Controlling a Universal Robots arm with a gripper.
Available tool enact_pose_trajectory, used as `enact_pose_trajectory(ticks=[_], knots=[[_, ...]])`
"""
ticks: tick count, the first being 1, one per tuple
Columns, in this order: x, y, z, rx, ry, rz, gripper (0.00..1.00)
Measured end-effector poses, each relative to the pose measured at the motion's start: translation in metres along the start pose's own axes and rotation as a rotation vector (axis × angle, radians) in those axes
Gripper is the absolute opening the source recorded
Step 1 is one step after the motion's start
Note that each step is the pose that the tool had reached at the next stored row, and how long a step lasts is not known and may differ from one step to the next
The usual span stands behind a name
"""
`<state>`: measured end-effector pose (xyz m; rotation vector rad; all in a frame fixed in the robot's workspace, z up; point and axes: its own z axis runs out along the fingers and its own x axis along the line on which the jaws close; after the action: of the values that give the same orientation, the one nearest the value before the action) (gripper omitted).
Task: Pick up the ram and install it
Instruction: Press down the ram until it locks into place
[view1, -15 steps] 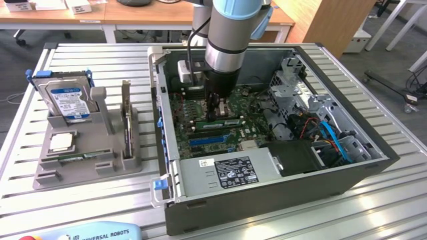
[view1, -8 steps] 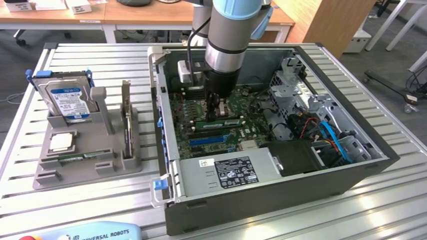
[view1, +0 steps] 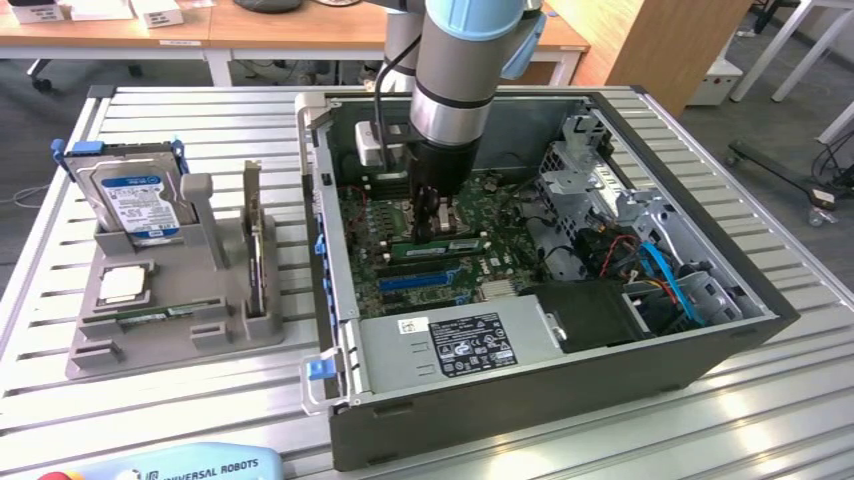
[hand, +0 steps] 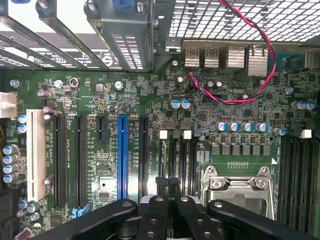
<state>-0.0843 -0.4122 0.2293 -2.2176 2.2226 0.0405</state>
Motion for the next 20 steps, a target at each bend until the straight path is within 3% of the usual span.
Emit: enact_pose_trajectory(ticks=[20], knots=[[0.0001,0.0000,0.0011,0.0000,0.0001,0.000,0.10]])
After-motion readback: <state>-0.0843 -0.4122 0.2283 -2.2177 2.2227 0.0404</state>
